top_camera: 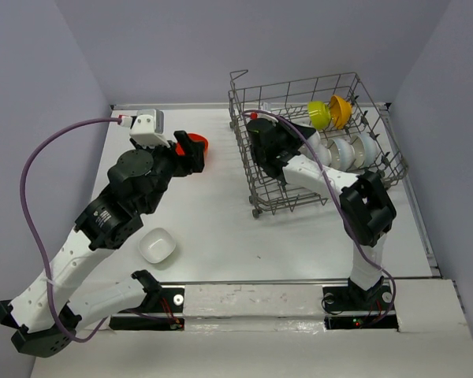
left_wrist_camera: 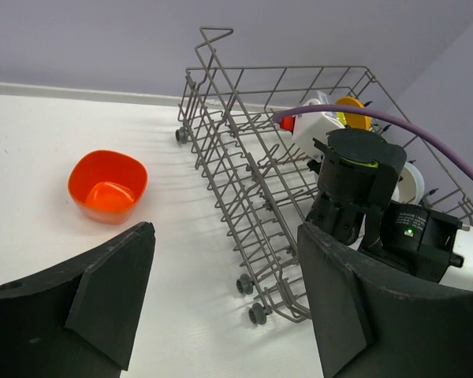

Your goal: Load the bowls into the dish rack

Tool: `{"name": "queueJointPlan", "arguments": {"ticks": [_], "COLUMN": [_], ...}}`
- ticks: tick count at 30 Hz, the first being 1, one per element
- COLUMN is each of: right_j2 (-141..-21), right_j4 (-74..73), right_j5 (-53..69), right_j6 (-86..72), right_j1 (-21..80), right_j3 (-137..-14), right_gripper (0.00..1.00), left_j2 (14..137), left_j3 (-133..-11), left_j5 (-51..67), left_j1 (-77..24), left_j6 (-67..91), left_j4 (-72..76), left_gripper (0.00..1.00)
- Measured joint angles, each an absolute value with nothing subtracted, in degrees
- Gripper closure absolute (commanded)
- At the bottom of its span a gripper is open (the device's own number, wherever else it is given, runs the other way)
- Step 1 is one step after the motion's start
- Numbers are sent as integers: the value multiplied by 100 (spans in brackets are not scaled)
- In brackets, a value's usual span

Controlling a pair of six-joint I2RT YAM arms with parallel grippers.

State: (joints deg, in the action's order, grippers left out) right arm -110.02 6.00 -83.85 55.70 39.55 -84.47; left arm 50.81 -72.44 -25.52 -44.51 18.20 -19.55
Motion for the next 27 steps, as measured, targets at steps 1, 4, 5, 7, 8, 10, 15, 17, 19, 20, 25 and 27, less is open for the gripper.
{"name": "queueJointPlan", "arguments": {"ticks": [1, 4, 5, 7, 8, 10, 15, 17, 19, 20, 25, 27], "right_j2": [-10997, -10995, -10995, -10995, -10995, -10995, -11008, -11028, -11028, -11028, -10925, -10728], "right_j4": [600, 600, 600, 600, 600, 600, 596, 598, 596, 600, 561, 545], "right_j5": [-8388, -8385, -8385, -8385, -8385, -8385, -8388, -8385, -8390, -8390, -8381, -8377], "right_j6": [5572, 5572, 5572, 5575, 5575, 5577, 5581, 5583, 5590, 5592, 5594, 5590], "right_j1": [3955, 3955, 3955, 3955, 3955, 3955, 3955, 3955, 3955, 3955, 3955, 3979], "right_j3": [-8447, -8447, -8447, -8447, -8447, -8449, -8517, -8597, -8670, -8691, -8759, -8757], "right_gripper": [99, 99, 99, 99, 99, 99, 99, 99, 99, 99, 99, 99], "left_j2": [5094, 5129, 5140, 5177, 5188, 5201, 5221, 5234, 5234, 5240, 5304, 5352], "left_j3": [-7238, -7234, -7234, -7231, -7225, -7190, -7148, -7140, -7124, -7120, -7120, -7120], "left_j5": [-2547, -2517, -2502, -2480, -2475, -2456, -2421, -2414, -2414, -2408, -2373, -2331], "left_j1": [-4451, -4451, -4451, -4451, -4451, -4451, -4447, -4412, -4394, -4379, -4320, -4289], "left_j6": [1831, 1852, 1857, 1874, 1876, 1890, 1896, 1896, 1896, 1896, 1916, 1938], "left_j4": [-1953, -1946, -1949, -1946, -1942, -1922, -1905, -1900, -1896, -1898, -1861, -1844], "left_gripper": [18, 18, 18, 18, 18, 18, 18, 18, 18, 18, 18, 18]}}
